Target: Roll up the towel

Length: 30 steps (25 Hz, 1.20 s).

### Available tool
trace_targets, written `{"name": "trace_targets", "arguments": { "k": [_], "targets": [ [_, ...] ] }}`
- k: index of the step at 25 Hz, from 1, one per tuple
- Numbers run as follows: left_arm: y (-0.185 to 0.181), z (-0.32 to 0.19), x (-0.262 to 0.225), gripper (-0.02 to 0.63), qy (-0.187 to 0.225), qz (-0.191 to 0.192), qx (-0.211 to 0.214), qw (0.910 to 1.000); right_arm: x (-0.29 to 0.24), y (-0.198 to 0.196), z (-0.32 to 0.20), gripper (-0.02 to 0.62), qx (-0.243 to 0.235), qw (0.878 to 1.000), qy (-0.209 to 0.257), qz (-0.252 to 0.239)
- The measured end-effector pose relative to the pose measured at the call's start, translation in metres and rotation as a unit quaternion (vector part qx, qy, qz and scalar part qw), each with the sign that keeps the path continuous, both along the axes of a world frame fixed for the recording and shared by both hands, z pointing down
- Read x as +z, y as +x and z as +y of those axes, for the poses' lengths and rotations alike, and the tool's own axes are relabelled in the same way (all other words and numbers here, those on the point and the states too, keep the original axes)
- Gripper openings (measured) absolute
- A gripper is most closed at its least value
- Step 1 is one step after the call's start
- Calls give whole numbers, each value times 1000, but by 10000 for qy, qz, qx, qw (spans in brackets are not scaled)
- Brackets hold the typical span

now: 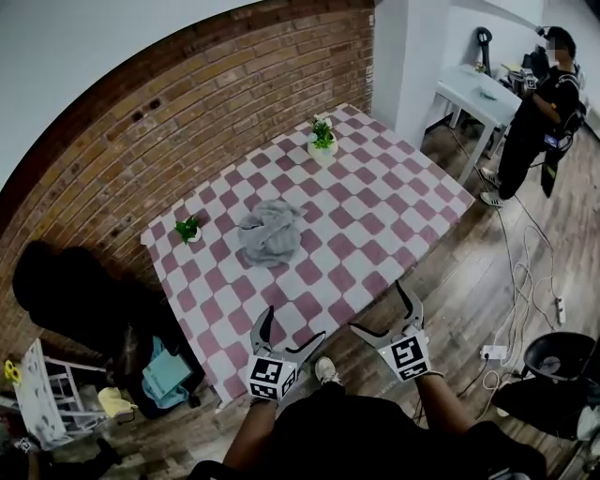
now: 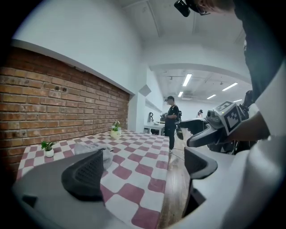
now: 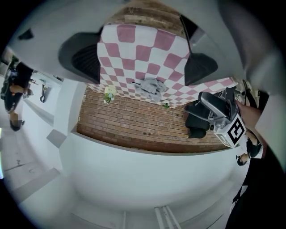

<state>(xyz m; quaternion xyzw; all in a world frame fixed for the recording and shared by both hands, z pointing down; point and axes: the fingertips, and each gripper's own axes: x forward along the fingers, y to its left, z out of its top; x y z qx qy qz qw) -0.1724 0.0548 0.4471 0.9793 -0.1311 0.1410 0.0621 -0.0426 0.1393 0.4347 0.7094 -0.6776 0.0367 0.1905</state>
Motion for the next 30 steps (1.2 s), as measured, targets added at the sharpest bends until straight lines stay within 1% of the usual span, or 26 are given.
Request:
{"name": "trace_targets", "arguments": {
  "k": [5,8,12,17,21,22,24,27,30],
  "targets": [
    [12,-43,1,561,131,-106,-68,9998,5,2,-56,588,-350,9985,-237,345],
    [14,-62,3,561,94,-86,-155,9998,4,5,-82,588,-415,9983,-220,339],
    [14,-83,5,560,70,-101,-293,9995,5,13,-111,586,-445,9987,-173,176],
    [19,-98,9,551,-17,-71,-507,9987,21,26,-140,586,-693,9962,-428,323],
    [27,-113,17,551,-74,-171,-732,9971,38,45,-165,576,-989,9903,-728,654],
    [30,-117,19,551,-74,-201,-799,9966,41,50,-171,556,-1086,9885,-776,715],
    [36,-126,22,551,-64,-264,-986,9948,49,60,-187,484,-1298,9851,-822,780],
    [42,-140,26,551,-119,-313,-1381,9899,66,75,-213,454,-1708,9765,-974,886],
    [54,-150,29,551,-176,-381,-1674,9850,88,90,-240,410,-2186,9612,-1159,1223]
  ]
}}
